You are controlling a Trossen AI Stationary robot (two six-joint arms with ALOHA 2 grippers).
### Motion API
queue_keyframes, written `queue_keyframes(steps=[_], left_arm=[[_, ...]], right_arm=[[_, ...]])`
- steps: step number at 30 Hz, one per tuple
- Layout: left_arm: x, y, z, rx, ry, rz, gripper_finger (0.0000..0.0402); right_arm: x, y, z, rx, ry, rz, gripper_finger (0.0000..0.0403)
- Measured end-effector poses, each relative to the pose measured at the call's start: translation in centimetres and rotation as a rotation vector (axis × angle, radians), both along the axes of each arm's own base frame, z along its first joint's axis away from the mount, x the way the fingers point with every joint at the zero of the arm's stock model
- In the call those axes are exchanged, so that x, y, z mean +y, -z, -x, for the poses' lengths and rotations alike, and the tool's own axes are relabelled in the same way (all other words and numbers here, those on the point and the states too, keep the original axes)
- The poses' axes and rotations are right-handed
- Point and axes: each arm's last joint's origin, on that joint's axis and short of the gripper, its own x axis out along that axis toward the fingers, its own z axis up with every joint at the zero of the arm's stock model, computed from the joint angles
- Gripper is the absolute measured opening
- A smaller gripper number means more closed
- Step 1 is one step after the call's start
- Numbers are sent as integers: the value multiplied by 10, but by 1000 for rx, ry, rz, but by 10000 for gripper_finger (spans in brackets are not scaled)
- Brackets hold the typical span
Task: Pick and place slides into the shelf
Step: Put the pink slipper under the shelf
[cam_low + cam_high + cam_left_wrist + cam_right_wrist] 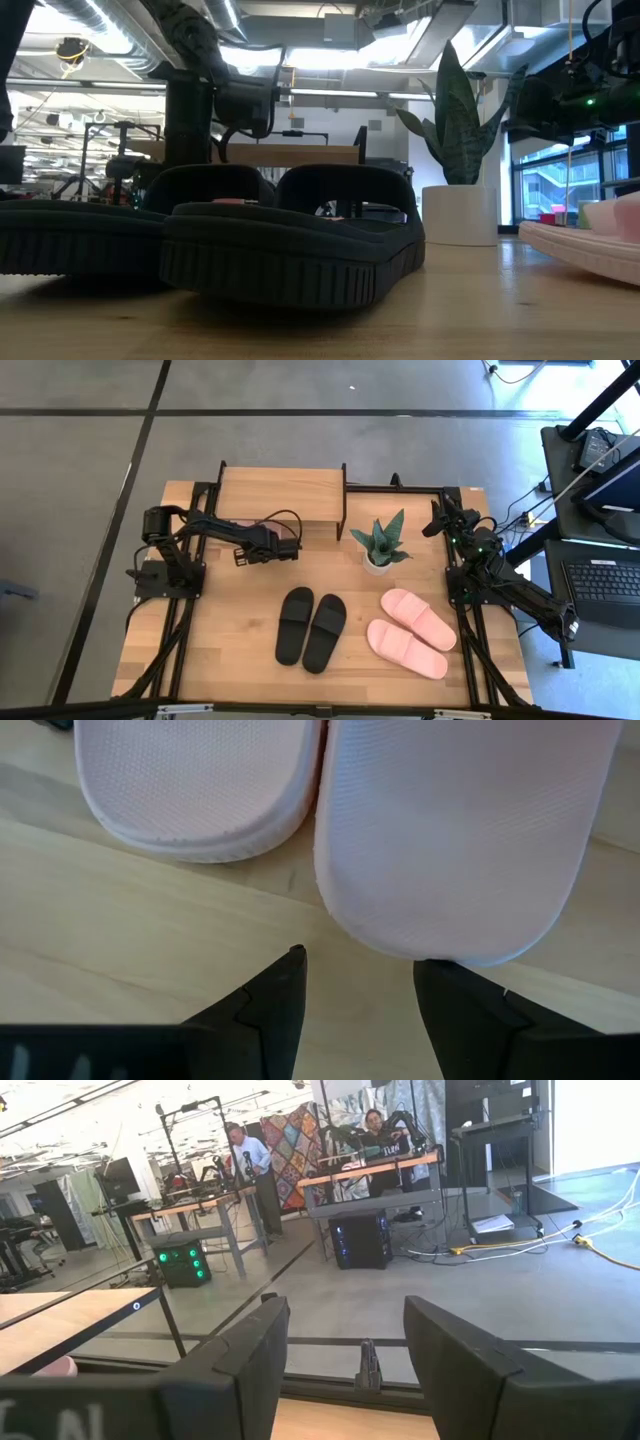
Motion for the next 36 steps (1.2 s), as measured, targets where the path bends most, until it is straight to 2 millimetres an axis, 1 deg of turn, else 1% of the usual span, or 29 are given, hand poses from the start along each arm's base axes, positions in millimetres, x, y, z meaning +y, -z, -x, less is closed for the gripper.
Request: queue_keyframes(steps=[4, 8, 19, 26, 32, 36], left_arm=[[-1, 0, 0, 2, 6, 6, 176], [-2, 0, 0, 24, 63, 28, 176], [-21, 1, 2, 112, 155, -20, 176], [-28, -6, 4, 116, 199, -30, 176], [-29, -5, 4, 115, 200, -21, 176], [-24, -5, 4, 111, 176, -19, 176]], right_arm=[[0, 0, 0, 0, 0, 0, 200], [0, 0, 0, 0, 0, 1, 200], [0, 0, 0, 0, 0, 1, 200], [0, 0, 0, 15, 2, 6, 200], [0, 0, 0, 47, 3, 19, 200], [0, 0, 0, 45, 3, 18, 200]])
